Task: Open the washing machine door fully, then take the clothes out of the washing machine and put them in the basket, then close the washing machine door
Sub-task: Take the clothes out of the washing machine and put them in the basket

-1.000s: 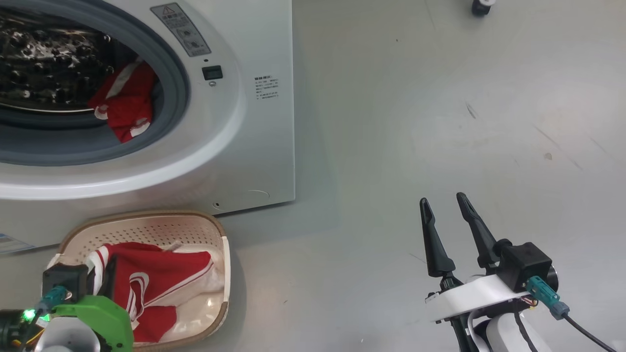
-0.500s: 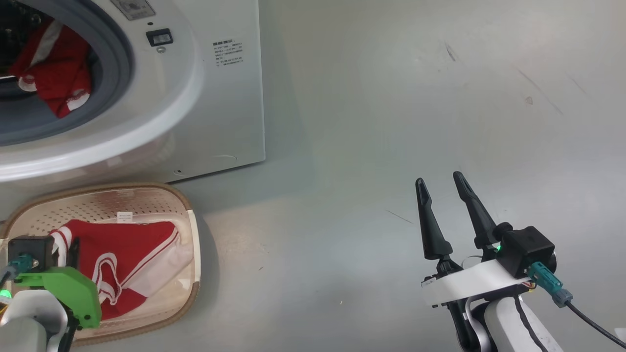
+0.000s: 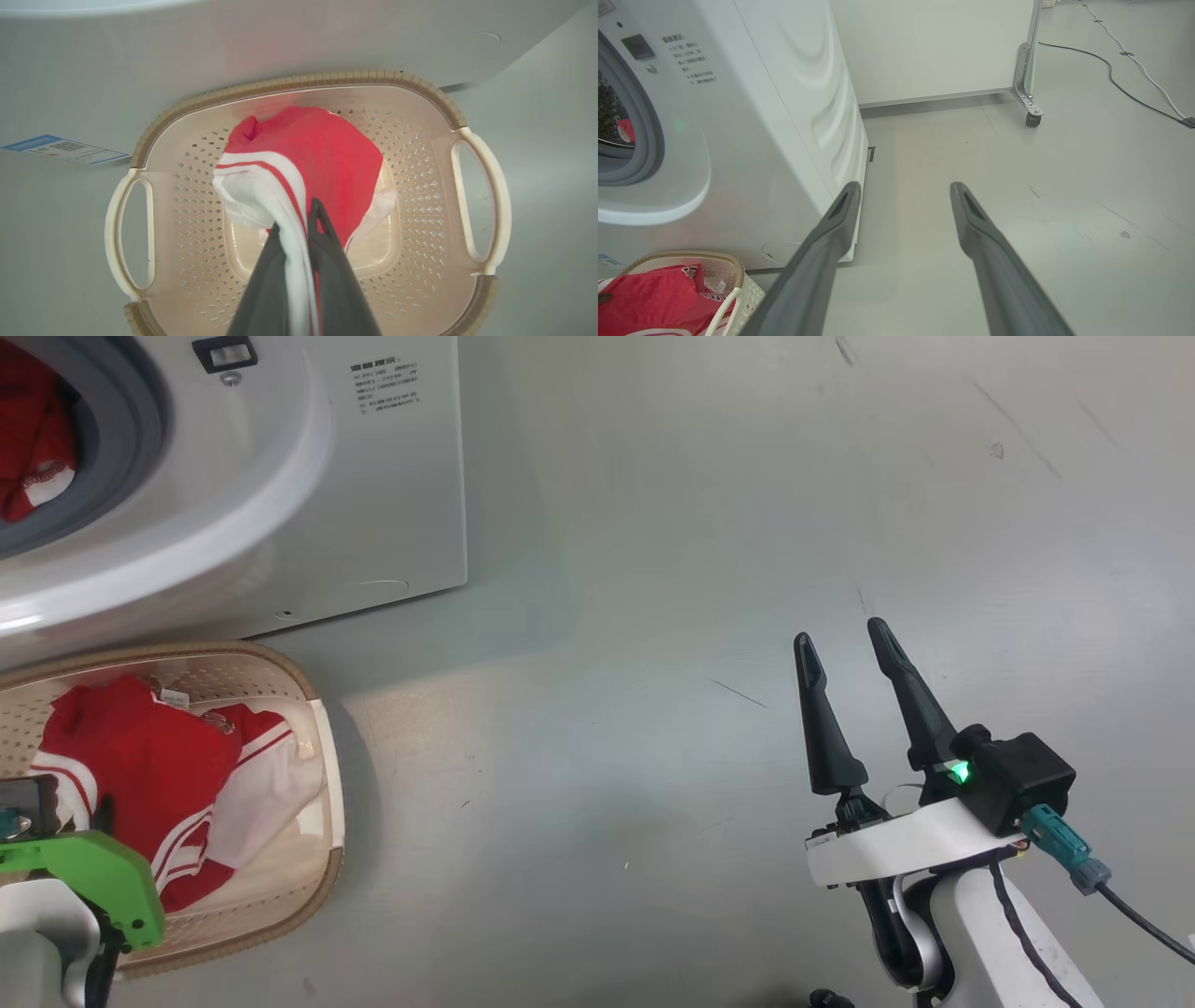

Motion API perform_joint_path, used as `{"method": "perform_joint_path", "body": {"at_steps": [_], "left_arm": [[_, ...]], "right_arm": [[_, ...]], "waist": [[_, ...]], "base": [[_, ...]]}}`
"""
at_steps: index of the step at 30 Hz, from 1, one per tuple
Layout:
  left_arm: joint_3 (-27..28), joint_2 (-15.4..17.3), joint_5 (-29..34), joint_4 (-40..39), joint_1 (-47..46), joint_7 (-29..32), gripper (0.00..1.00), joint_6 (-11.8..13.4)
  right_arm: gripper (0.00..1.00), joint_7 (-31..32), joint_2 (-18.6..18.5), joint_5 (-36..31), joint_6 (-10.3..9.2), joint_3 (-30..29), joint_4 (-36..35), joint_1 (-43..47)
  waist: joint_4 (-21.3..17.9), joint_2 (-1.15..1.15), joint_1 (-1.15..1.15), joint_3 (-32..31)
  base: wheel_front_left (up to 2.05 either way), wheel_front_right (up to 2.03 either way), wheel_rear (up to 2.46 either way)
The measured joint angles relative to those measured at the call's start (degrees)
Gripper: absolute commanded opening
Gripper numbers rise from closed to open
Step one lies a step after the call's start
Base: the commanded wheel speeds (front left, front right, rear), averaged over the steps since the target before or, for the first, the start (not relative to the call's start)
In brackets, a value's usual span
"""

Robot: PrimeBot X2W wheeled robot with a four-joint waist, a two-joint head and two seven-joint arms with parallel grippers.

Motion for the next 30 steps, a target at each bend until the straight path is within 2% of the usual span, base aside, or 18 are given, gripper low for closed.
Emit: {"method": "perform_joint_path", "body": {"at_steps": [5, 18, 19, 20, 30], "left_arm": [[0.98, -0.19, -0.56, 3.57, -0.48, -0.05, 0.00, 0.87], [0.62, -0.60, -0.56, 8.31, -3.73, -2.45, 0.00, 0.77], [0.49, -0.59, -0.52, 8.67, -3.87, -2.69, 0.84, 0.79], [0.48, -0.60, -0.52, 9.04, -3.97, -2.98, 1.00, 0.84], [-0.41, -2.02, -0.45, 13.34, -4.43, -5.52, 1.00, 0.79]], "right_arm": [[1.00, 0.00, 0.04, -0.11, -0.33, -0.10, 0.02, -0.29], [1.00, 0.00, 0.16, -0.43, -0.38, -0.08, 0.47, -1.15], [1.00, 0.00, 0.18, -0.43, -0.38, -0.08, 0.47, -1.26], [1.00, 0.00, 0.19, -0.43, -0.38, -0.07, 0.52, -1.34], [1.00, 0.00, 0.32, -0.43, -0.40, -0.42, 1.86, -1.75]], "waist": [[0.06, 0.00, 0.00, 0.71], [0.59, 0.00, 0.00, 0.69], [0.64, 0.00, 0.00, 0.65], [0.68, 0.00, 0.00, 0.60], [1.41, 0.00, 0.00, -1.47]], "base": [[0.00, 0.00, 0.00], [0.00, 0.00, 0.00], [0.00, 0.00, 0.00], [0.00, 0.00, 0.00], [0.00, 0.00, 0.00]]}}
